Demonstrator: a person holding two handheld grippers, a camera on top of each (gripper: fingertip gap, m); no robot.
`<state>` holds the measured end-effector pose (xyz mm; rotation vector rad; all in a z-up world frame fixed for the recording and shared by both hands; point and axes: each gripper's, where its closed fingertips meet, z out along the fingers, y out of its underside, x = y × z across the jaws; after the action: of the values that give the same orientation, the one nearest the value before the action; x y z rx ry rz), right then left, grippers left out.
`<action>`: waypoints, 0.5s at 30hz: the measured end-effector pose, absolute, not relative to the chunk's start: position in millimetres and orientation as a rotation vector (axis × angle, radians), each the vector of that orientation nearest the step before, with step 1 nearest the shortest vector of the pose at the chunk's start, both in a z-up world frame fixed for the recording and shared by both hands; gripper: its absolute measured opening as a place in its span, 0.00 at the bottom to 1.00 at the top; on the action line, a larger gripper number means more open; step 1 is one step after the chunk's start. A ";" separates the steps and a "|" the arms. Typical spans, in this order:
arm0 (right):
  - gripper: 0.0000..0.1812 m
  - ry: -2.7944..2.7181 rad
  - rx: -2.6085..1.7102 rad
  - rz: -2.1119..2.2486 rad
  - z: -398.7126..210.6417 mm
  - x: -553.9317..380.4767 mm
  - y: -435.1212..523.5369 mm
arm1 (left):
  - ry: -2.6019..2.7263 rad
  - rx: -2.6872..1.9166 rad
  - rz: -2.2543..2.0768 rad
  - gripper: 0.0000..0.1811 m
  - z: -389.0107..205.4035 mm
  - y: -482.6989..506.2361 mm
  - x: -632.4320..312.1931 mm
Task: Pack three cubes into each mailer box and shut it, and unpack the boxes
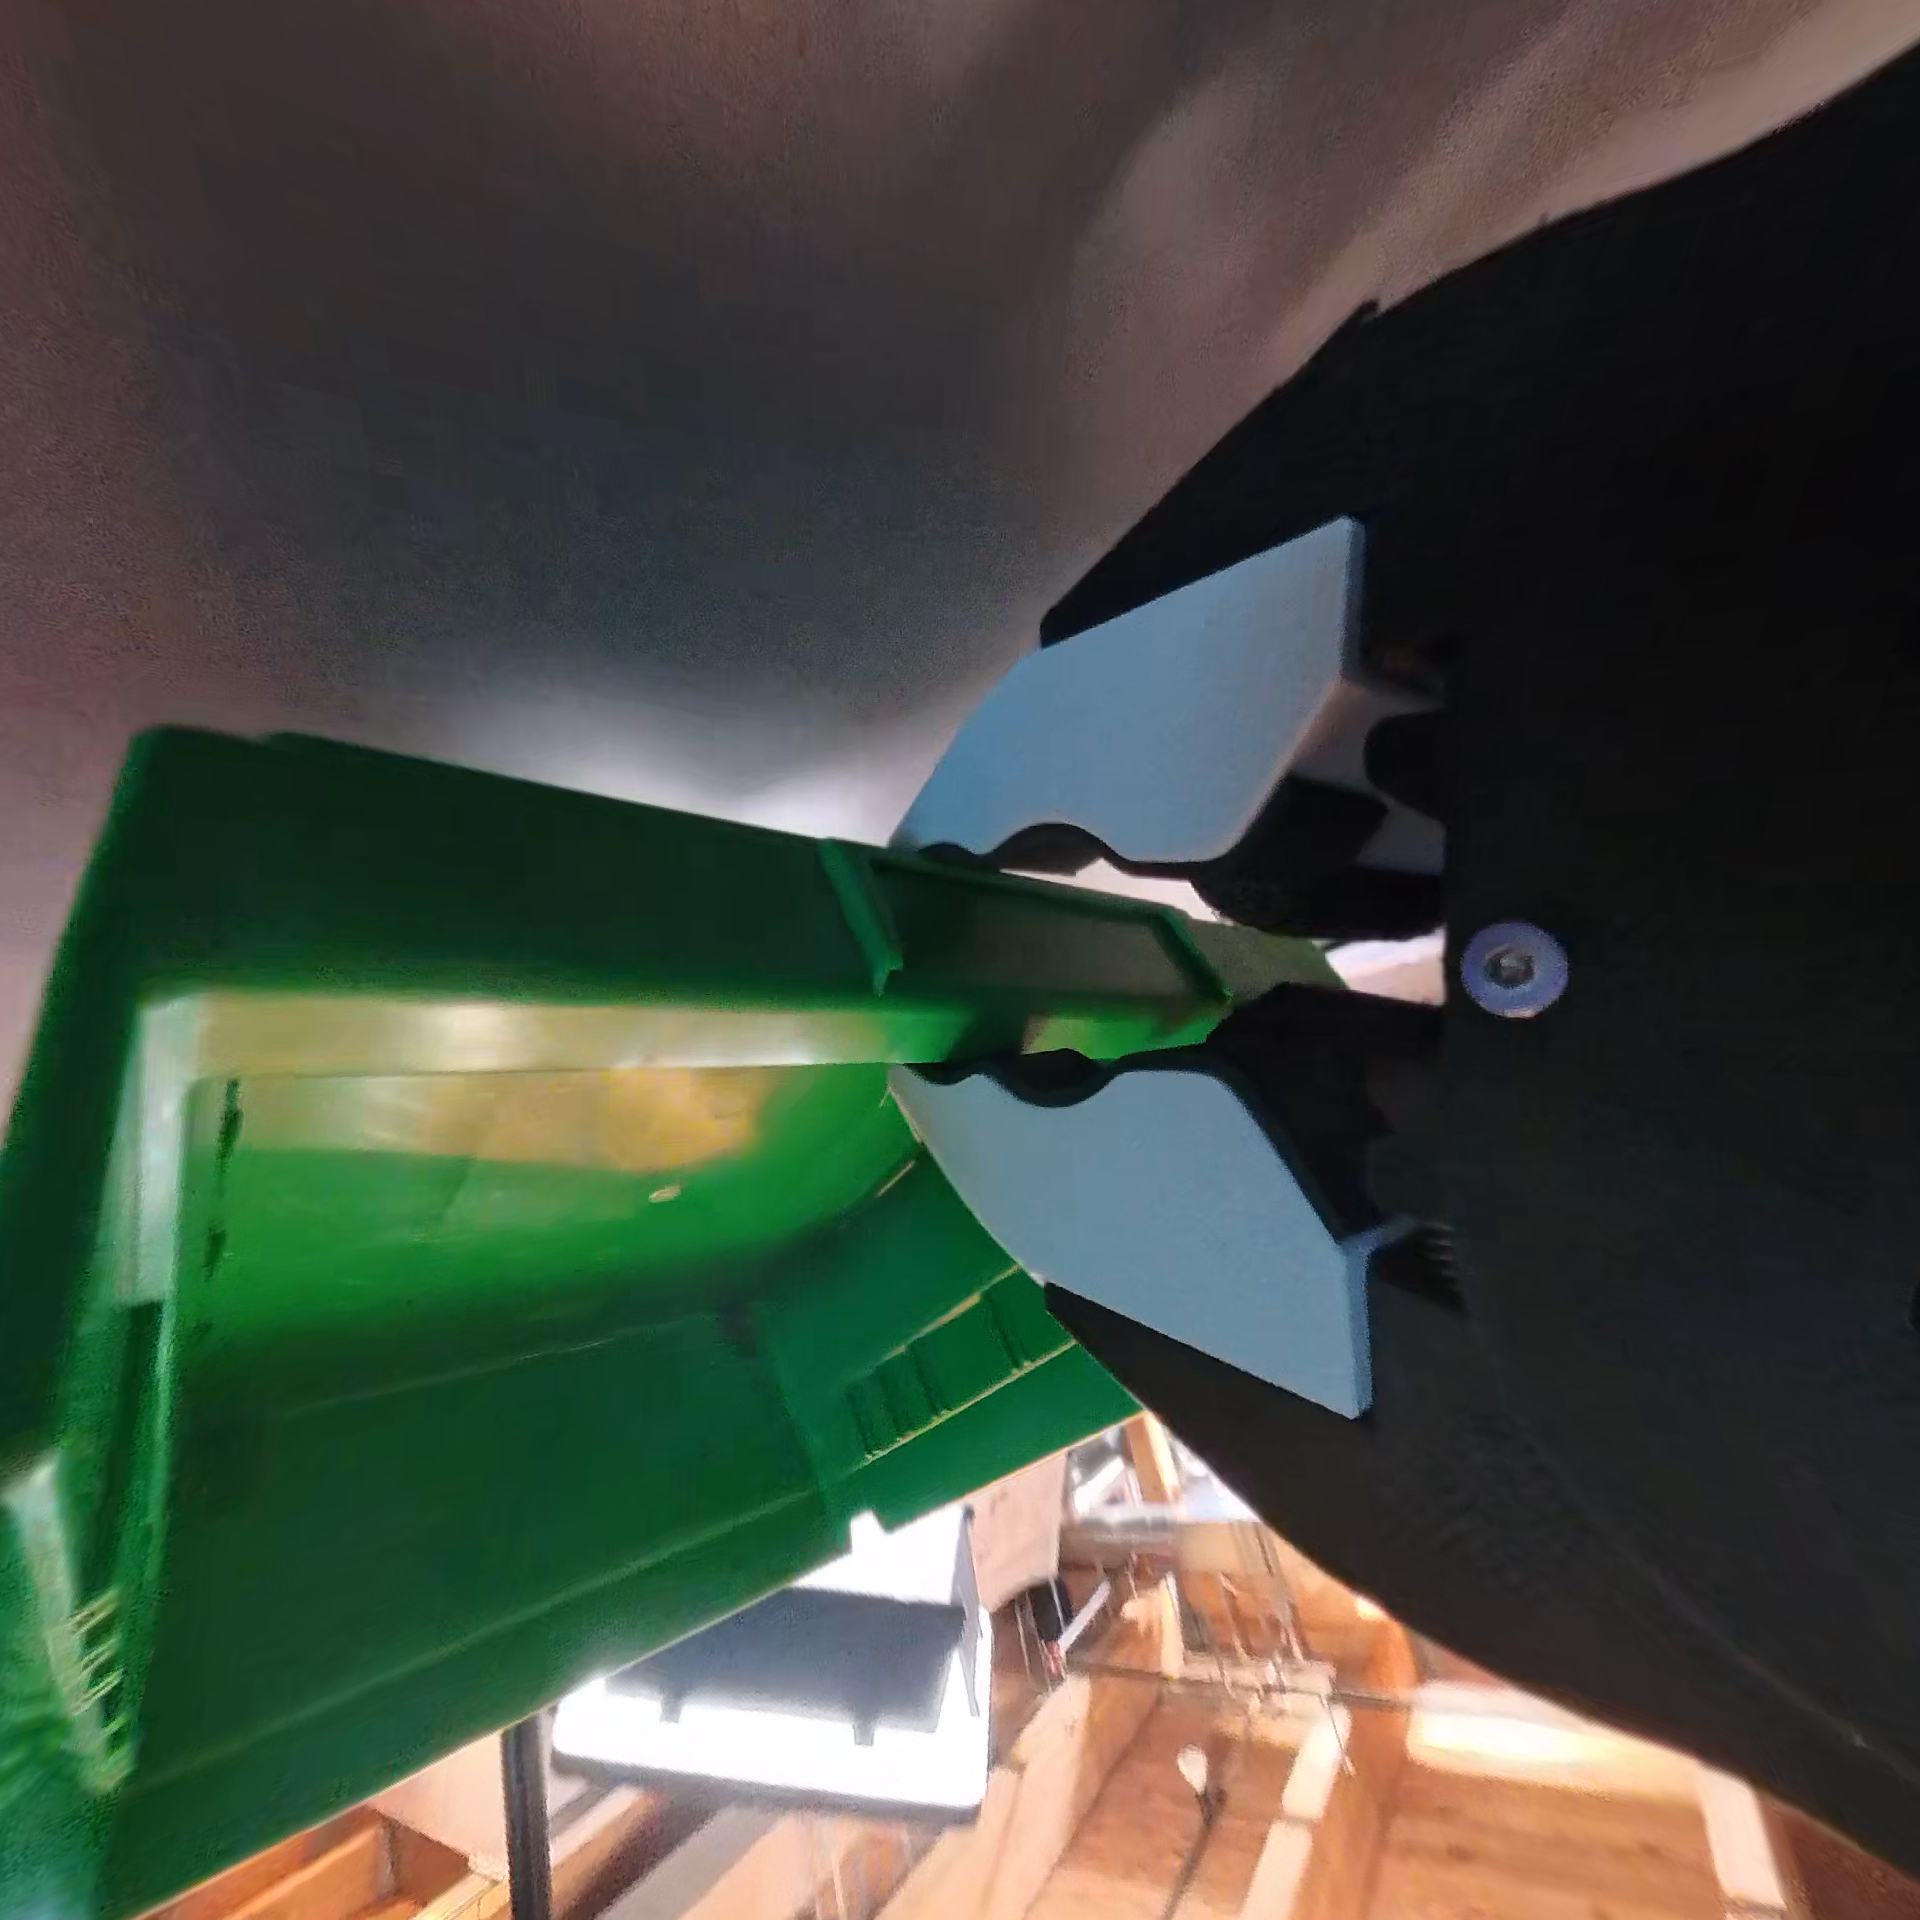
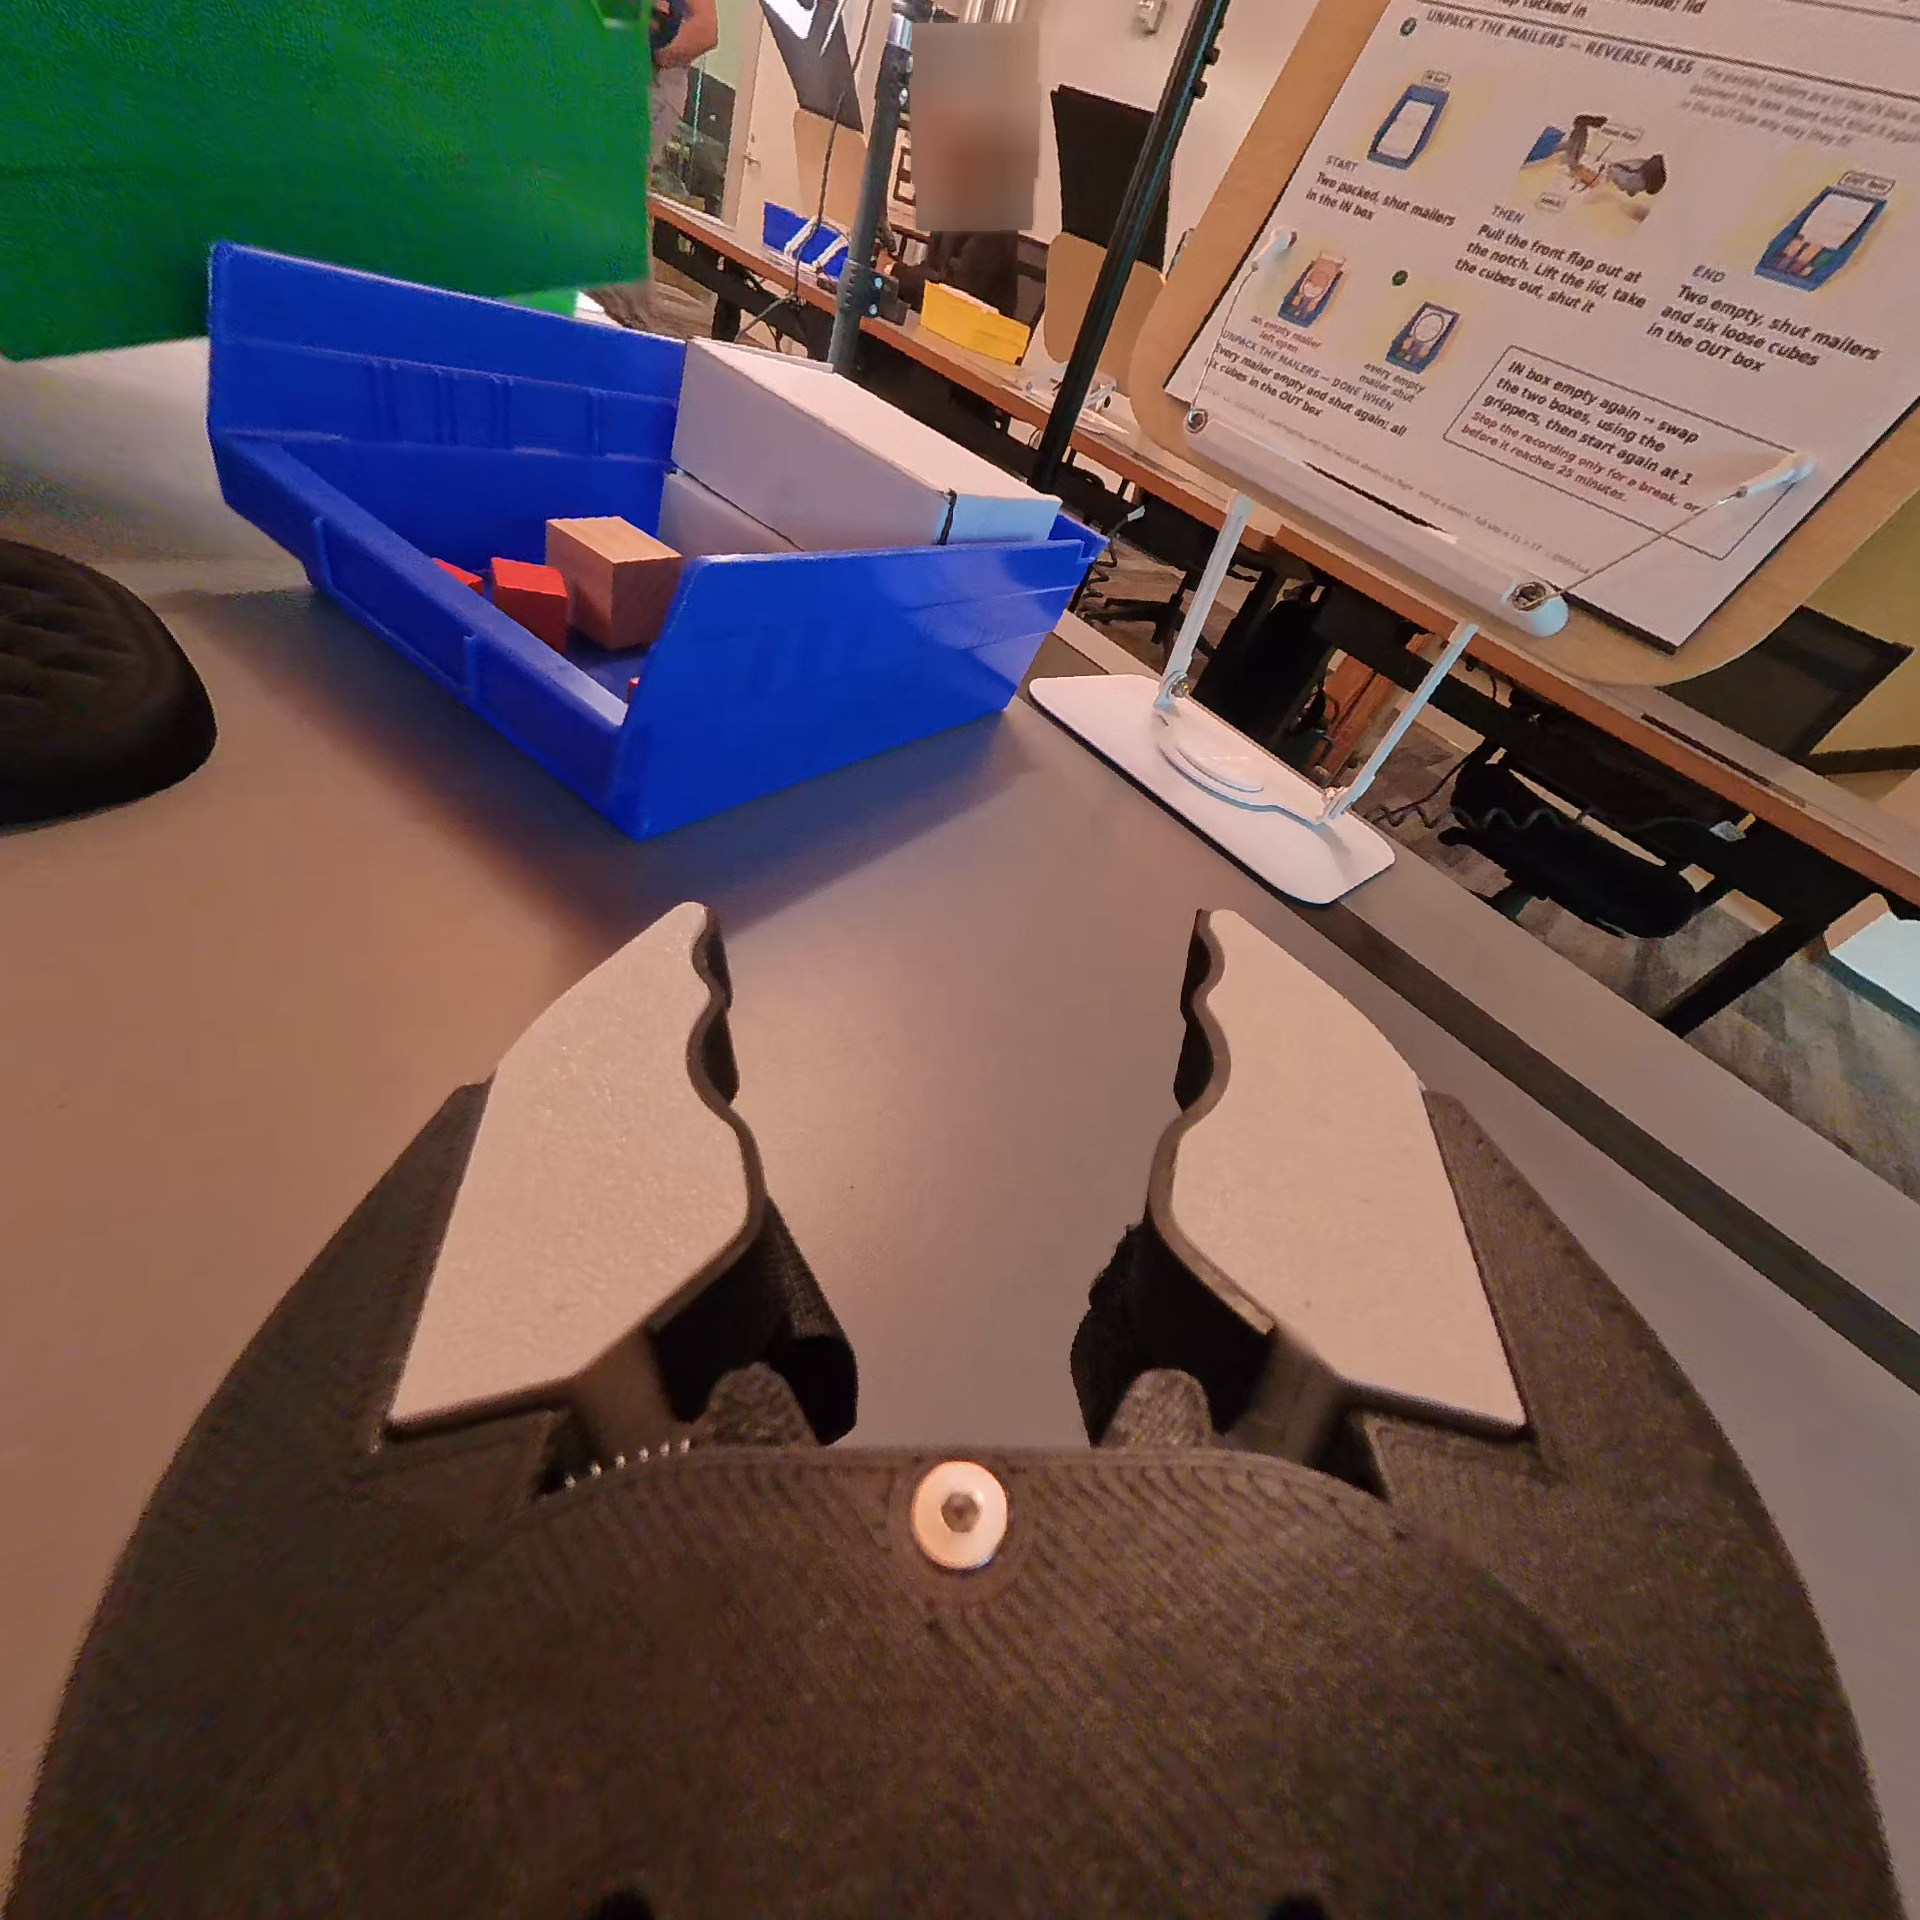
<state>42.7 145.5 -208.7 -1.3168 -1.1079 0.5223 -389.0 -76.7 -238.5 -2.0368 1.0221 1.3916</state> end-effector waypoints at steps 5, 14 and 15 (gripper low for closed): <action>0.46 -1.104 -1.309 0.515 -206.5 43.8 146.0 | 1.020 -1.963 1.554 0.16 -198.0 -69.8 -388.4; 0.46 -1.069 -1.263 0.437 -188.7 58.4 151.0 | 1.023 -1.818 1.567 0.16 -136.1 -31.2 -335.0; 0.46 -1.066 -1.255 0.404 -185.7 63.4 153.1 | 1.025 -1.804 1.548 0.16 -131.1 -24.1 -324.4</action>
<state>63.4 153.1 -185.7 -1.2549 -1.0663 0.4037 -324.4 -24.1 -131.1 -1.8037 1.0253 1.5479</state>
